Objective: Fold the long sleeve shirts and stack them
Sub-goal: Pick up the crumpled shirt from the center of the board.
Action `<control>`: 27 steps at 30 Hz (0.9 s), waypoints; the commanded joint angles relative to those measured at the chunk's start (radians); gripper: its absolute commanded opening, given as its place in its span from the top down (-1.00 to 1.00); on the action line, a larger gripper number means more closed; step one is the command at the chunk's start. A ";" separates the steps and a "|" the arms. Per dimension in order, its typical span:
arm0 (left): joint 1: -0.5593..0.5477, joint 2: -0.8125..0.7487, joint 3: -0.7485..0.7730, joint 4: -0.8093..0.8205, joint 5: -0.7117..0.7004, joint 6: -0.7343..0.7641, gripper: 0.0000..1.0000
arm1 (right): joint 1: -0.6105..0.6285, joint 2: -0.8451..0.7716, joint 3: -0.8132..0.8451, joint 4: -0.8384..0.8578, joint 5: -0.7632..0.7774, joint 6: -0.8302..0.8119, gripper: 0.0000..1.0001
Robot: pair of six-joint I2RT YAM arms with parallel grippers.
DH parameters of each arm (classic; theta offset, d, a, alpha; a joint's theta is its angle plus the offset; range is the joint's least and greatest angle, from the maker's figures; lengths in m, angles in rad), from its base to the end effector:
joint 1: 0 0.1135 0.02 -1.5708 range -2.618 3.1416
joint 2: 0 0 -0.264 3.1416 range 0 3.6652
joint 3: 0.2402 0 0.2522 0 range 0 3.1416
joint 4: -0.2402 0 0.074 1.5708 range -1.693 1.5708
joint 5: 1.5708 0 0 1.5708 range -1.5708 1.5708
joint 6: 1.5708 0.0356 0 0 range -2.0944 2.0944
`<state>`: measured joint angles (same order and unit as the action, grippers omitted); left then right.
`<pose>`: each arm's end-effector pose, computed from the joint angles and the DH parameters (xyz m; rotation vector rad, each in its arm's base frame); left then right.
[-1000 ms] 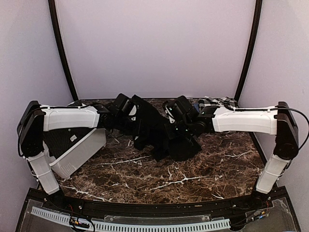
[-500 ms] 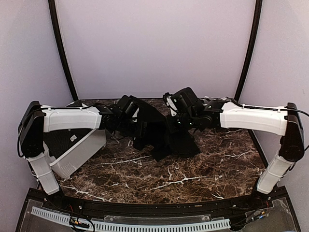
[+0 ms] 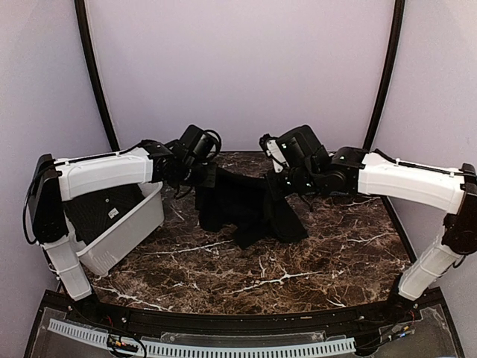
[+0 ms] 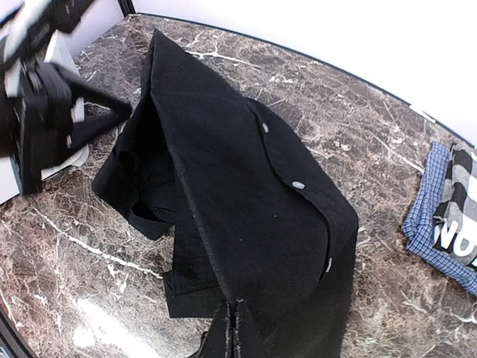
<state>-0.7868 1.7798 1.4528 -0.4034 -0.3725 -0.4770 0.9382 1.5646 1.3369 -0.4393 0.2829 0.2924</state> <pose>0.2957 -0.2782 0.2784 0.1597 2.2477 -0.2512 0.2182 0.2809 0.3137 -0.5604 2.1598 0.3648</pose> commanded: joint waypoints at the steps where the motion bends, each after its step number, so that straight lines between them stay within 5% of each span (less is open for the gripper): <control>1: 0.030 -0.112 0.103 -0.054 -0.062 0.086 1.00 | -0.003 -0.079 0.031 -0.020 -0.030 -0.048 1.00; 14: 0.036 -0.147 -0.093 -0.071 0.083 -0.053 0.47 | -0.021 -0.098 0.080 -0.159 0.097 -0.017 1.00; 21: 0.036 -0.163 -0.190 -0.028 0.172 -0.087 0.42 | -0.225 -0.179 -0.045 -0.216 0.102 0.043 1.00; 27: 0.023 -0.137 -0.296 0.122 0.387 -0.132 0.28 | -0.346 -0.150 -0.111 -0.156 -0.002 0.037 1.00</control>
<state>-0.7506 1.6653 1.2110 -0.3962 -0.1566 -0.5663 0.6186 1.3960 1.2488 -0.6361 0.3428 0.3191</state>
